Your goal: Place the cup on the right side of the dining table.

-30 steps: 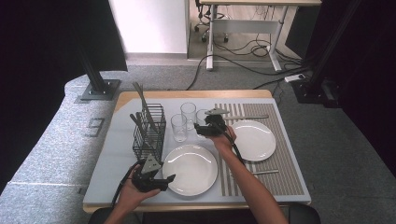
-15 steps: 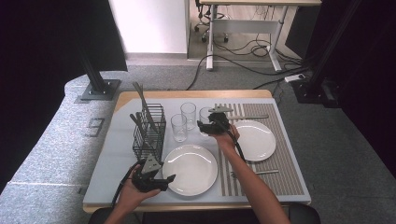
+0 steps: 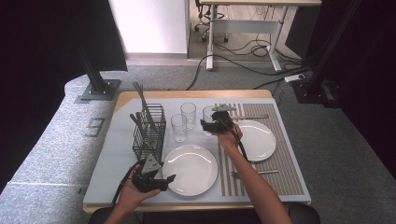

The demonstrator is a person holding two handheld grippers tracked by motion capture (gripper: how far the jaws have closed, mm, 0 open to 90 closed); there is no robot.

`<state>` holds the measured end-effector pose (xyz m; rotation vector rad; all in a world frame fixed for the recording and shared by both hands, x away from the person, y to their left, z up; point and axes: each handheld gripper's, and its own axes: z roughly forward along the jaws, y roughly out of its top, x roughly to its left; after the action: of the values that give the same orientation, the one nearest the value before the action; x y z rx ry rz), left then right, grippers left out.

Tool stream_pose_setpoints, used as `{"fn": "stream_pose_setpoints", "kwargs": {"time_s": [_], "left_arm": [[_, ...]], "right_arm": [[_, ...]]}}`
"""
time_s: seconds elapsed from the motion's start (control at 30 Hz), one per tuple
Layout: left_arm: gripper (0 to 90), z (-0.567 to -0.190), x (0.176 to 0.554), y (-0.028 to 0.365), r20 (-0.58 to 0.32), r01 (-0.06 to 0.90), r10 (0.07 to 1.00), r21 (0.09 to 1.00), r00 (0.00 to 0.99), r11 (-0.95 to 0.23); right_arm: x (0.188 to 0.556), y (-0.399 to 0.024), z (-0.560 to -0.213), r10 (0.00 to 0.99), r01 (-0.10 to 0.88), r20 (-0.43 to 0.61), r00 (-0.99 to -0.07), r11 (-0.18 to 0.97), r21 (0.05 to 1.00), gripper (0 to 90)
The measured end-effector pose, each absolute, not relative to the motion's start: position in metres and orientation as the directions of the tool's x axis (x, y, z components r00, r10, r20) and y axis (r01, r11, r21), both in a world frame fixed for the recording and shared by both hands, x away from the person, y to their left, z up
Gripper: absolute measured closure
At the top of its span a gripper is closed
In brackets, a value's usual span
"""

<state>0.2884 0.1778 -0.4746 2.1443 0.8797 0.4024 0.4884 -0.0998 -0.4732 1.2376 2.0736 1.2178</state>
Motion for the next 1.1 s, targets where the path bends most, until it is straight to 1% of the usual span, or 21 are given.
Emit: {"fn": "stream_pose_setpoints", "kwargs": {"time_s": [0.33,1.1], "left_arm": [[32.2,-0.475,0.288,0.177,0.002,0.459,0.702,0.756,0.712,-0.467],[32.1,-0.475,0.288,0.178,0.001,0.459,0.704,0.757,0.711,-0.465]], "right_arm": [[0.491,-0.110,-0.471,0.870,0.482,0.070,-0.489,0.203,0.852,30.2],[0.495,-0.119,-0.473,0.887,0.493,0.071,-0.456,0.185,0.850,30.2]]}}
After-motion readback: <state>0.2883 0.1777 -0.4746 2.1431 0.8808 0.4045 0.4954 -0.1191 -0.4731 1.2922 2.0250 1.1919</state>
